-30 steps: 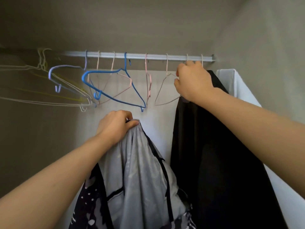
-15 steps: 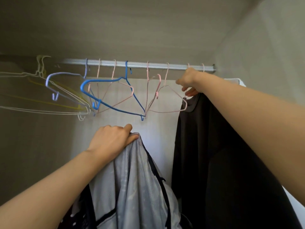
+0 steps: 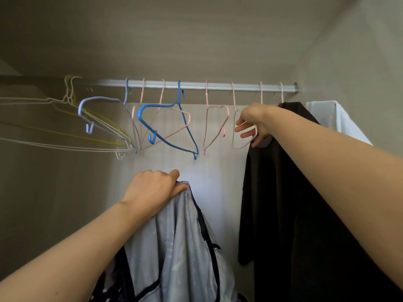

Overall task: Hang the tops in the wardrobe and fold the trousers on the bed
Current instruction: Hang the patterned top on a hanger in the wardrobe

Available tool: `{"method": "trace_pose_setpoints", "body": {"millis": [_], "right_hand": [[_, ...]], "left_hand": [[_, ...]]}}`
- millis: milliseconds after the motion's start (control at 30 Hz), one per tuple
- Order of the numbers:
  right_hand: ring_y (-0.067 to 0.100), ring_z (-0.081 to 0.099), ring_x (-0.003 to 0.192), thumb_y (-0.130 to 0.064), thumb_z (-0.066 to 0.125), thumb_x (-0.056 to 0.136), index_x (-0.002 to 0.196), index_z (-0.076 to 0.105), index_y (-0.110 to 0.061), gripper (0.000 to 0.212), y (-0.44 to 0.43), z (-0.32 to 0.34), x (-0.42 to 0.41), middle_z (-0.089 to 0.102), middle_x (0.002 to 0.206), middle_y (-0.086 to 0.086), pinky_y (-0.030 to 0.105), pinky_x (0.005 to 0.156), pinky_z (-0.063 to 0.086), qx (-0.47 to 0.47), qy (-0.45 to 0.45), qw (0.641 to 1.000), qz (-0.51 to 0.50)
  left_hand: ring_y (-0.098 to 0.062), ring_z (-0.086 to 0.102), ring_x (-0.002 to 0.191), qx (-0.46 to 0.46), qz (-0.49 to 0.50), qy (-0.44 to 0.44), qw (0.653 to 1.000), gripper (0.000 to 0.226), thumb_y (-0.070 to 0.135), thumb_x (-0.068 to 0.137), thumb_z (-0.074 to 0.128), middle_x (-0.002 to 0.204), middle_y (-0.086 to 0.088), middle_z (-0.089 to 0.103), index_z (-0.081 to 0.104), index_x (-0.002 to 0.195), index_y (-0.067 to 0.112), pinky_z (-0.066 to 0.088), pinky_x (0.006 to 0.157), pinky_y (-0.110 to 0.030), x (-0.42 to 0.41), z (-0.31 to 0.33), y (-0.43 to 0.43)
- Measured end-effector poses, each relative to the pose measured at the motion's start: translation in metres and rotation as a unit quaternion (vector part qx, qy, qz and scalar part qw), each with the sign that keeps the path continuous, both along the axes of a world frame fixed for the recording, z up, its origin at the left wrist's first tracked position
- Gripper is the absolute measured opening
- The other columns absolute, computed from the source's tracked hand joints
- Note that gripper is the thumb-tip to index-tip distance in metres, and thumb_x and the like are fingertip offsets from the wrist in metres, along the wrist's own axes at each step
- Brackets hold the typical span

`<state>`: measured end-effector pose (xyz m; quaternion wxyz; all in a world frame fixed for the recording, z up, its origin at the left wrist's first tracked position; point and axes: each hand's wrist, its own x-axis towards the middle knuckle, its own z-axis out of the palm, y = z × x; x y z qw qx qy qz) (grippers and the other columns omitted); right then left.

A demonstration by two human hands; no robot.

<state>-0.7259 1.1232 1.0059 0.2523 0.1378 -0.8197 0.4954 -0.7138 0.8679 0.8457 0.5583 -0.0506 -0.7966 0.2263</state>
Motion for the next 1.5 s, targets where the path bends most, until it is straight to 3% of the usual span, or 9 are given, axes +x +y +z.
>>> {"method": "trace_pose_setpoints", "body": {"millis": [100,267,433,533,733,967,1167,1367,1500], "right_hand": [[0.023,0.063,0.090,-0.018,0.033,0.101,0.100,0.057,-0.006,0.027,0.001,0.001,-0.003,0.069,0.092,0.007,0.062,0.085,0.050,-0.040,0.021,0.999,0.025],[0.026,0.060,0.095,-0.016,0.032,0.101,0.112,0.052,-0.004,0.026,0.006,0.001,0.002,0.064,0.095,0.009,0.060,0.083,0.052,-0.080,0.056,0.994,0.057],[0.027,0.062,0.094,-0.014,0.030,0.098,0.110,0.053,-0.003,0.028,0.005,-0.011,0.014,0.064,0.095,0.011,0.056,0.075,0.055,-0.055,0.068,0.994,0.058],[0.025,0.061,0.092,-0.015,0.029,0.099,0.112,0.053,-0.003,0.030,0.000,-0.025,0.021,0.063,0.096,0.010,0.058,0.079,0.054,-0.042,0.067,0.995,0.058],[0.024,0.060,0.088,-0.017,0.029,0.099,0.121,0.050,-0.004,0.033,-0.002,-0.066,0.037,0.062,0.096,0.010,0.062,0.085,0.051,-0.082,0.010,0.994,0.078],[0.027,0.064,0.089,-0.015,0.033,0.098,0.114,0.055,0.000,0.031,0.003,-0.139,0.054,0.065,0.094,0.013,0.057,0.063,0.057,-0.130,-0.101,0.977,0.135],[0.026,0.072,0.086,-0.014,0.040,0.099,0.105,0.063,-0.003,0.026,0.017,-0.188,0.065,0.070,0.097,0.012,0.055,0.065,0.058,-0.110,-0.159,0.957,0.215],[0.024,0.074,0.083,-0.021,0.049,0.098,0.109,0.069,-0.012,0.024,0.024,-0.214,0.081,0.071,0.102,0.012,0.053,0.067,0.058,-0.092,-0.185,0.939,0.273],[0.025,0.073,0.081,-0.021,0.054,0.095,0.110,0.070,-0.012,0.024,0.026,-0.231,0.092,0.069,0.099,0.014,0.049,0.069,0.058,-0.129,-0.203,0.917,0.319]], "left_hand": [[-0.034,0.065,0.091,-0.004,0.003,0.001,1.000,0.045,0.067,0.095,0.020,0.096,-0.005,0.069,0.033,0.089,0.025,0.031,0.061,-0.032,-0.001,0.001,-0.002],[-0.036,0.064,0.090,0.025,-0.002,-0.004,1.000,0.049,0.067,0.095,0.025,0.092,-0.010,0.066,0.036,0.083,0.021,0.030,0.061,-0.033,0.002,-0.003,-0.001],[-0.038,0.062,0.091,0.049,-0.005,-0.021,0.999,0.051,0.066,0.095,0.028,0.092,-0.013,0.064,0.037,0.079,0.018,0.030,0.062,-0.033,0.005,-0.009,0.002],[-0.038,0.062,0.093,0.059,-0.004,-0.036,0.998,0.052,0.066,0.095,0.031,0.096,-0.015,0.065,0.039,0.081,0.017,0.032,0.064,-0.034,0.007,-0.012,0.004],[-0.042,0.059,0.097,0.134,-0.044,-0.125,0.982,0.054,0.063,0.093,0.040,0.099,-0.022,0.063,0.043,0.080,0.011,0.042,0.074,-0.039,0.017,-0.019,0.006],[-0.040,0.060,0.098,0.154,-0.010,-0.167,0.974,0.067,0.072,0.087,0.038,0.101,-0.019,0.064,0.053,0.082,0.006,0.035,0.068,-0.034,0.022,-0.034,0.011],[-0.032,0.055,0.074,0.186,-0.045,-0.221,0.956,0.074,0.083,0.067,0.035,0.069,-0.006,0.053,0.050,0.066,0.011,0.031,0.054,-0.033,0.023,-0.053,0.004],[-0.027,0.033,0.058,0.235,-0.115,-0.289,0.921,0.065,0.062,0.080,0.064,0.054,-0.007,0.033,0.035,0.055,0.009,0.029,0.059,-0.036,0.014,-0.083,-0.012],[-0.025,0.037,0.061,0.320,-0.127,-0.285,0.895,0.056,0.048,0.084,0.070,0.056,-0.005,0.039,0.041,0.056,0.010,0.028,0.058,-0.034,0.008,-0.104,-0.032]]}}
